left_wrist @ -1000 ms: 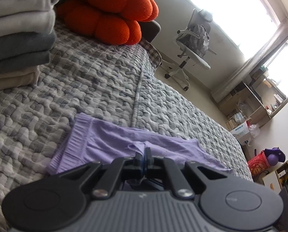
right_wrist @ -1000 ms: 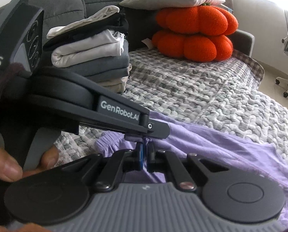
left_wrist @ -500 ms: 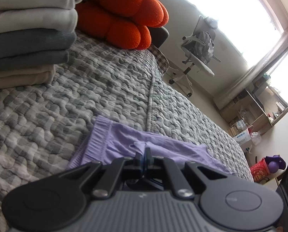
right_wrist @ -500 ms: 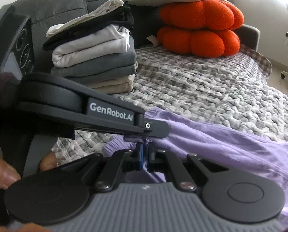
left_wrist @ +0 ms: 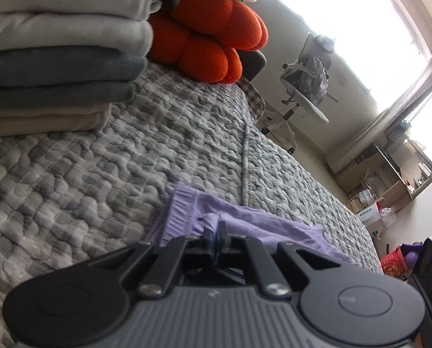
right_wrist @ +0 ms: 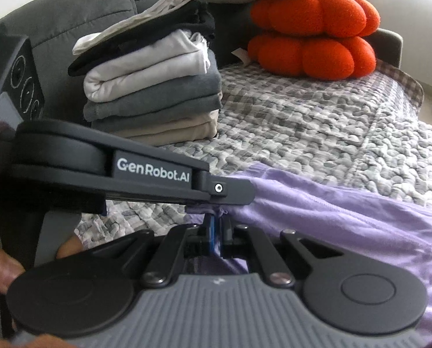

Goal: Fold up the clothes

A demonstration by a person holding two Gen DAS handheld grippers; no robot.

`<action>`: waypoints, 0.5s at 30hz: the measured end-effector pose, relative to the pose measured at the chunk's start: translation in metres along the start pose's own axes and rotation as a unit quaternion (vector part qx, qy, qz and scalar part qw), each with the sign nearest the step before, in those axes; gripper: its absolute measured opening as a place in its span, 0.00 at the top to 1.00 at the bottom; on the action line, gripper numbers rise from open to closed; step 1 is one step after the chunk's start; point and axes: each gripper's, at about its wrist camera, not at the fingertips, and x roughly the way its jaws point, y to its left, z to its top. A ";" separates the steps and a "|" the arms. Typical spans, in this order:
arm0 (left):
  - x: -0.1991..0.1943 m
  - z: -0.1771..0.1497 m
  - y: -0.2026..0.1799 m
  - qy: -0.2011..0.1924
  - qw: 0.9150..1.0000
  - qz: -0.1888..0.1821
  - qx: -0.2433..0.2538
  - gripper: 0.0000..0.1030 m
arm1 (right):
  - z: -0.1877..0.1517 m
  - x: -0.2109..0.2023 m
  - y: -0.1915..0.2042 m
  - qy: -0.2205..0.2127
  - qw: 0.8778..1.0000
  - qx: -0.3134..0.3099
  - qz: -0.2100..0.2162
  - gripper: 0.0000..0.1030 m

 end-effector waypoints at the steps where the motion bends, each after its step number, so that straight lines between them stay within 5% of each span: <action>1: 0.001 -0.001 0.002 -0.001 1.000 0.001 -0.001 0.99 | -0.001 0.002 0.000 0.002 1.000 0.000 0.001 0.97; 10: 0.007 -0.005 0.017 0.000 1.000 -0.006 -0.015 0.98 | -0.004 0.009 -0.002 0.013 1.000 0.008 0.009 0.96; 15: 0.006 -0.004 0.029 0.003 0.999 -0.021 -0.048 0.98 | -0.007 0.007 -0.007 0.018 0.999 0.028 0.031 0.85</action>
